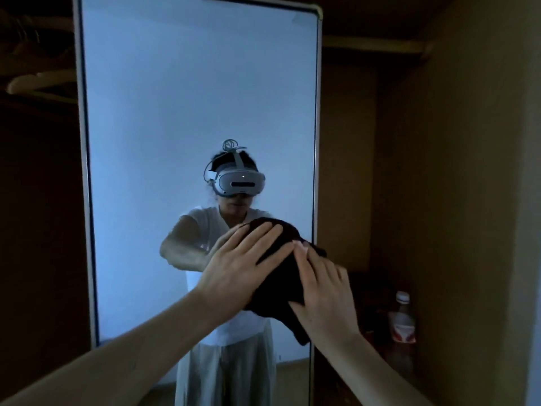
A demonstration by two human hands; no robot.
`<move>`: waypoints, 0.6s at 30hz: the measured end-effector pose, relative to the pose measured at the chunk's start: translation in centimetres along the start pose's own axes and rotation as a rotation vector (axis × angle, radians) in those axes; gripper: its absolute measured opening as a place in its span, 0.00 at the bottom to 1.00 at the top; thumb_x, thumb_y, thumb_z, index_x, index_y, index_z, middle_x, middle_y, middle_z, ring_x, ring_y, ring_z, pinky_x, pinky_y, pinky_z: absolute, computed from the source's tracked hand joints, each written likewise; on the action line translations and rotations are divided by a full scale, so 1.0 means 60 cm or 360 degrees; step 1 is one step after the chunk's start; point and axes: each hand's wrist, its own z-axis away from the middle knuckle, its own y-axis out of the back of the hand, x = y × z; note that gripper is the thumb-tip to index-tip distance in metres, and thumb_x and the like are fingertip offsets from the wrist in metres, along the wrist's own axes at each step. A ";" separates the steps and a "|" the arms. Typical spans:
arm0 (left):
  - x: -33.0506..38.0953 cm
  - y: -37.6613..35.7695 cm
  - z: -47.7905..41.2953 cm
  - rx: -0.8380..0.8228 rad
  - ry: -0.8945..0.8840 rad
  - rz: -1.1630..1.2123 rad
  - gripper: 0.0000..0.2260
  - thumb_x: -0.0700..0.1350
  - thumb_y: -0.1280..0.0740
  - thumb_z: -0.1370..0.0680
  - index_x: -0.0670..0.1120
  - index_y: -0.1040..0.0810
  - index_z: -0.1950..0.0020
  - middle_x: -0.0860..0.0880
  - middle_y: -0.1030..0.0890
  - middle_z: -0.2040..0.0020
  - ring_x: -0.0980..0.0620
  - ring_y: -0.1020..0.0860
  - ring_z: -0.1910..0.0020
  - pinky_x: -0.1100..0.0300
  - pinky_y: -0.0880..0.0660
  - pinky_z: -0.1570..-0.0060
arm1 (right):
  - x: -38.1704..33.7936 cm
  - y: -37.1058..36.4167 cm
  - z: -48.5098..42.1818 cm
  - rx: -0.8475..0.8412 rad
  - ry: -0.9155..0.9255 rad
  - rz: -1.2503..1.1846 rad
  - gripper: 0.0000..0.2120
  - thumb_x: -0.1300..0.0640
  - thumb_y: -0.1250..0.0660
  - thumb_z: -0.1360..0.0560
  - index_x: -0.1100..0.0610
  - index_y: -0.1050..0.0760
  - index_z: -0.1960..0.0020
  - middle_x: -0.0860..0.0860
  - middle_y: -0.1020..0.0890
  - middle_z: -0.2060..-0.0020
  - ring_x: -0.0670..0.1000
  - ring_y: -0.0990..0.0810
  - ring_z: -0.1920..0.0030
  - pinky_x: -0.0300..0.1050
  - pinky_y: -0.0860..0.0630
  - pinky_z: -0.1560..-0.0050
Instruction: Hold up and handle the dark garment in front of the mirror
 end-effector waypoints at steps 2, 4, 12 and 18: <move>-0.007 0.005 -0.008 0.0022 -0.0010 0.0013 0.19 0.42 0.44 0.22 0.46 0.25 0.33 0.42 0.25 0.34 0.42 0.26 0.35 0.43 0.28 0.39 | 0.008 0.012 -0.016 -0.0011 0.0047 -0.0018 0.33 0.45 0.30 0.31 0.60 0.35 0.32 0.58 0.23 0.41 0.56 0.21 0.47 0.48 0.24 0.48; -0.028 0.020 -0.051 0.0069 0.0049 -0.0011 0.21 0.40 0.45 0.24 0.45 0.24 0.33 0.41 0.24 0.35 0.41 0.25 0.36 0.43 0.26 0.40 | 0.021 0.047 -0.066 0.0029 0.0085 -0.0027 0.37 0.53 0.23 0.37 0.61 0.33 0.33 0.60 0.23 0.45 0.58 0.20 0.53 0.48 0.22 0.54; -0.093 0.101 -0.200 0.0019 0.0404 -0.0081 0.29 0.44 0.33 0.25 0.51 0.37 0.25 0.45 0.36 0.25 0.44 0.40 0.26 0.50 0.40 0.30 | 0.027 0.141 -0.241 0.0298 0.0024 0.0024 0.31 0.55 0.32 0.26 0.57 0.40 0.26 0.58 0.31 0.42 0.51 0.28 0.58 0.40 0.30 0.60; -0.033 0.028 -0.086 0.0092 0.0097 -0.0049 0.23 0.43 0.44 0.26 0.46 0.26 0.32 0.41 0.25 0.33 0.39 0.26 0.35 0.43 0.27 0.40 | 0.021 0.041 -0.088 0.0237 -0.0108 -0.0237 0.38 0.55 0.21 0.37 0.58 0.35 0.33 0.56 0.27 0.51 0.52 0.22 0.64 0.44 0.21 0.70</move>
